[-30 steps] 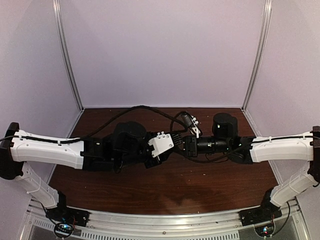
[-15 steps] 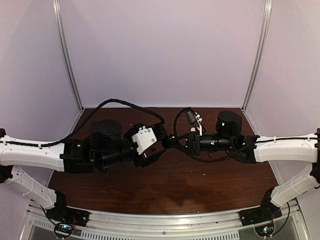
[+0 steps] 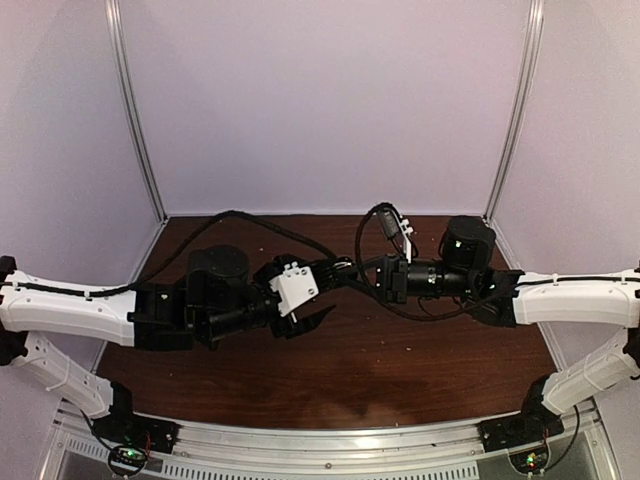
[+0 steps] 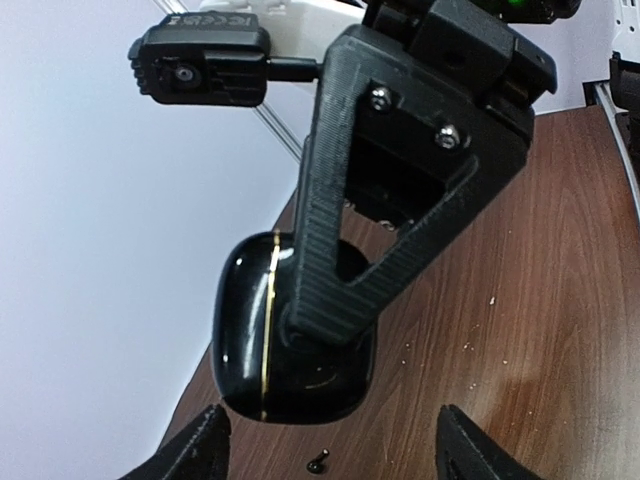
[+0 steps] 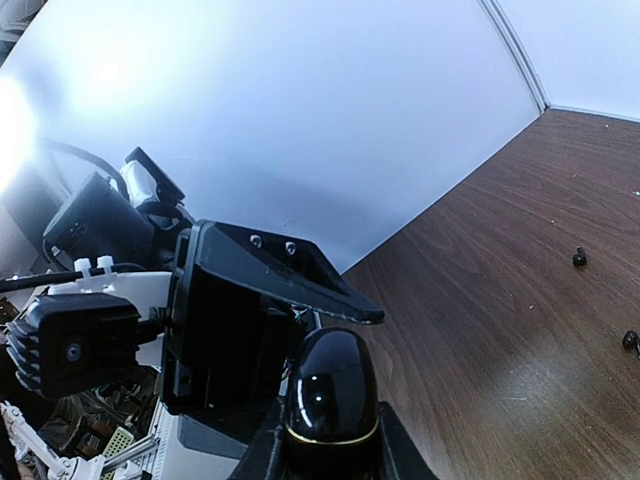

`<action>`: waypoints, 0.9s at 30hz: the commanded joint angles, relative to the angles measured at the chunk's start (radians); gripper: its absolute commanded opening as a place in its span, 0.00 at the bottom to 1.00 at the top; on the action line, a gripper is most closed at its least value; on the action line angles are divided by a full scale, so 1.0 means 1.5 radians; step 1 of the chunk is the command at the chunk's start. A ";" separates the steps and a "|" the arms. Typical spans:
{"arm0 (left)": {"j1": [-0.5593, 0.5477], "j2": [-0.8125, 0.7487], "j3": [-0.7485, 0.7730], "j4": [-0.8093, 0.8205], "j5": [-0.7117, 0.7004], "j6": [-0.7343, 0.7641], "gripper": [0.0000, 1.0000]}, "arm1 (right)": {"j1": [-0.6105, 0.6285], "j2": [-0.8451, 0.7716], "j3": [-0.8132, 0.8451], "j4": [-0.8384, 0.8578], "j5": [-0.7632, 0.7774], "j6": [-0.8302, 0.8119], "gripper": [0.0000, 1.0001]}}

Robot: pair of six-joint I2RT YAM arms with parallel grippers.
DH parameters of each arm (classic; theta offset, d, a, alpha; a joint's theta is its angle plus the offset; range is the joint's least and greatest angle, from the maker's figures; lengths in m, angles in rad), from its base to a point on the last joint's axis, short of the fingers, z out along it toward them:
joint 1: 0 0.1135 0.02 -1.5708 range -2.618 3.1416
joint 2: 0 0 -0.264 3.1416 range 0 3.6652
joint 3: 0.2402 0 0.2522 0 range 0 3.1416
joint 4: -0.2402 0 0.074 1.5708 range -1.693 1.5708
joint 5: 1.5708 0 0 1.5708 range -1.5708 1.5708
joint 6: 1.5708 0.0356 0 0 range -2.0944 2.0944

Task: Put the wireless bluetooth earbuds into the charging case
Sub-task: Pass from the left arm to the right, then pass from the right arm to the left

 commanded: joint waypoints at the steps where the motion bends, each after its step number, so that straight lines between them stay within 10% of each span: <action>1: -0.002 0.017 0.036 0.052 0.007 0.018 0.71 | 0.006 -0.005 -0.001 0.032 -0.014 0.017 0.07; 27: -0.002 0.020 0.041 0.095 -0.012 0.039 0.44 | 0.023 0.016 -0.008 0.043 -0.021 0.028 0.26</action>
